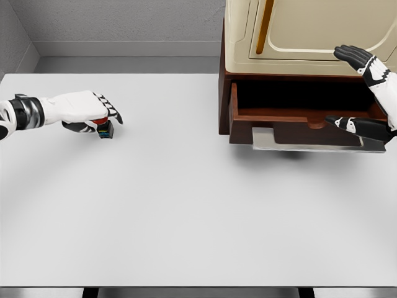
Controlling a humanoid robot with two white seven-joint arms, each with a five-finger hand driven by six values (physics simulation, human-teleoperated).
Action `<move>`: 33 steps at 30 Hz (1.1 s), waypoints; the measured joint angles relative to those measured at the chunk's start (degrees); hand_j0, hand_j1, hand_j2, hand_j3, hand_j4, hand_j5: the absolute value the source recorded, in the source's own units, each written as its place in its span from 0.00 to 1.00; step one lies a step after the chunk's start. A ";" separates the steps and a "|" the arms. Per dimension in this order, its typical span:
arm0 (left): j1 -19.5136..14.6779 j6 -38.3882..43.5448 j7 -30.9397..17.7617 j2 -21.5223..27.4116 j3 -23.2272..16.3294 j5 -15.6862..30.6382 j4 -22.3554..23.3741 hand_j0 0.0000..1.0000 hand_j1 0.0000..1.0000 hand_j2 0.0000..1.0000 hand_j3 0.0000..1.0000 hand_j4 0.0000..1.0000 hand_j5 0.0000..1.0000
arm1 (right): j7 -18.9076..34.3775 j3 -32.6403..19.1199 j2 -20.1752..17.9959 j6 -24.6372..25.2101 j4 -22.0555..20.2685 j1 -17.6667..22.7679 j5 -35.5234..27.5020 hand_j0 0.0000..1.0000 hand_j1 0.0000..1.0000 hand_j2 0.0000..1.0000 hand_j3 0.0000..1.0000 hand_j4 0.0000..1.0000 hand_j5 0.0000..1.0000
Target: Put the switch into the drawer with left arm, and close the drawer with right arm
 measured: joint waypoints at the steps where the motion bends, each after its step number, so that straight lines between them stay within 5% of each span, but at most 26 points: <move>1: -0.09 0.00 0.00 0.01 0.02 0.00 0.07 0.73 0.73 0.73 0.73 0.73 0.73 | 0.00 0.01 0.00 0.00 0.00 0.09 0.00 1.00 1.00 1.00 1.00 1.00 1.00; 15: -0.09 0.08 -0.68 0.02 0.16 0.31 0.70 0.41 0.41 0.41 0.41 0.41 0.41 | 0.00 -0.02 0.00 0.00 0.00 0.00 -0.09 1.00 1.00 1.00 1.00 1.00 1.00; 33: -2.11 0.00 -0.93 0.11 0.31 0.81 -0.05 0.41 0.41 0.41 0.41 0.41 0.41 | 0.00 -0.03 -0.09 0.00 0.00 0.09 -0.18 1.00 1.00 1.00 1.00 1.00 1.00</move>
